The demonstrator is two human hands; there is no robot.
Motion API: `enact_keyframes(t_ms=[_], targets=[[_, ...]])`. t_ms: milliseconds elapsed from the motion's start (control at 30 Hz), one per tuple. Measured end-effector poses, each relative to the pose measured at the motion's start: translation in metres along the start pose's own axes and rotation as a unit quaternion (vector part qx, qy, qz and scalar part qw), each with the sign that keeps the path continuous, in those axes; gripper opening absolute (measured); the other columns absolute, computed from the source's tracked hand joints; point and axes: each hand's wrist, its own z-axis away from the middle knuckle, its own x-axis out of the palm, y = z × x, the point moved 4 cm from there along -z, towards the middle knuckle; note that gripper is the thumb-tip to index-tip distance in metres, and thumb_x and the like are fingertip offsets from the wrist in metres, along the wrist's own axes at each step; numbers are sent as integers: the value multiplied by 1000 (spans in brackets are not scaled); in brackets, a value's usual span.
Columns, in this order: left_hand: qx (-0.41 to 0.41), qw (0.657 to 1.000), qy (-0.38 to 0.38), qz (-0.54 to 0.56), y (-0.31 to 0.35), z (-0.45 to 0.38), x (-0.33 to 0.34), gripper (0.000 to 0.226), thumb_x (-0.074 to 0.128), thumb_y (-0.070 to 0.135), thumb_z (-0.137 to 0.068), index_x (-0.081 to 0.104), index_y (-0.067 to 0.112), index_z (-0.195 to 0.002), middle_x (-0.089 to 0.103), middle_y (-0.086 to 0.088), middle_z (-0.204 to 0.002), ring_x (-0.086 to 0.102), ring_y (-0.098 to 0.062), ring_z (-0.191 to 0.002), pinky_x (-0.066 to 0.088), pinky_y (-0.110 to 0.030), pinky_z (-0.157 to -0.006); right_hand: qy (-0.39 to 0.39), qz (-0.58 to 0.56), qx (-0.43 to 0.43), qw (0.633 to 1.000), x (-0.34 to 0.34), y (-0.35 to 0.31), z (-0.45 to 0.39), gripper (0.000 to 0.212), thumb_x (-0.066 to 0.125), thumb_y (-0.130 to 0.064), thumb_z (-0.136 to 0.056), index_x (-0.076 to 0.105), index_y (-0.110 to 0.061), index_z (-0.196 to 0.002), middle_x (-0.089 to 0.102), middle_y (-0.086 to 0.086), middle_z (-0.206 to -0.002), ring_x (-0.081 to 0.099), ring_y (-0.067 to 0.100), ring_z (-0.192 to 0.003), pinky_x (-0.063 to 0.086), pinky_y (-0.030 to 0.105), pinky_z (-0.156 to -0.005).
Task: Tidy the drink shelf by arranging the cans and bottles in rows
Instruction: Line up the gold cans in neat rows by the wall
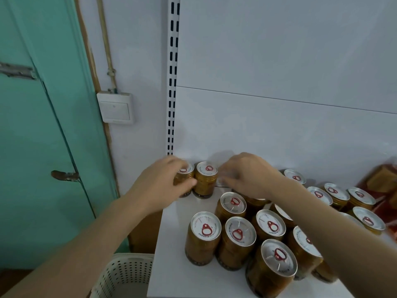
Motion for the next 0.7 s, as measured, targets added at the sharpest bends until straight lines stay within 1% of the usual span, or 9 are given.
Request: enact_keyframes(t_ms=[100,167,300,400,467,533,600,633,700], targets=[[31,983,-176,34,33,35,7,62,61,78,-87,57,43,-138,55,24,-133,57,-1,-118,52,-34,-102,-39,-5,-21,999,-6,0,25,45,53,-67,-92,77,-39,-118,75,-15,-108,61,8,-101,54,38,-91],[55,972,-227,22,44,50,14,70,66,83,-80,54,45,-138,54,26,-133,55,0,-117,51,-34,-101,-71,18,-38,997,-4,-3,34,40,59,-63,-95,78,-39,-121,75,-20,-113,57,3,-101,50,30,-86],[65,981,-183,6,48,58,21,64,74,70,-83,51,42,-137,59,23,-128,56,0,-111,51,-29,-95,-100,27,-49,993,3,-4,34,40,58,-62,-92,79,-39,-117,76,-20,-107,59,5,-99,38,18,-71],[44,988,-148,9,37,57,21,67,72,67,-87,48,44,-145,60,23,-132,56,0,-114,49,-24,-94,-124,-1,-34,992,-2,-3,33,50,50,-73,-89,79,-43,-116,75,-23,-106,62,3,-96,46,22,-76],[21,992,-125,1,27,56,18,68,71,64,-89,46,42,-148,59,20,-138,56,-2,-119,48,-24,-98,-141,17,-35,989,-3,-4,35,48,56,-75,-88,76,-48,-123,70,-29,-104,60,2,-97,49,24,-82],[-2,995,-102,-7,17,56,17,72,70,63,-91,43,38,-152,56,17,-147,55,-6,-127,48,-27,-104,-137,37,-42,989,-1,-6,34,40,61,-70,-88,74,-51,-121,64,-31,-93,56,1,-90,43,19,-75],[-24,996,-81,-7,10,55,18,79,69,63,-92,38,35,-159,50,14,-156,51,-9,-137,45,-30,-112,-127,32,-41,991,1,-12,29,23,60,-67,-87,74,-52,-97,62,-24,-75,57,2,-77,46,25,-70],[-34,997,-70,-6,7,54,19,82,68,63,-93,35,33,-161,48,13,-160,49,-10,-141,42,-30,-114,-115,33,-35,992,3,-16,25,23,59,-65,-85,68,-44,-83,61,-15,-69,57,7,-71,51,33,-69],[-49,998,-44,4,2,52,23,83,68,61,-94,33,31,-163,46,11,-161,48,-11,-143,40,-30,-114,-75,34,-23,996,7,-27,17,35,56,-59,-85,57,-25,-74,56,-2,-65,55,16,-69,55,46,-69]])
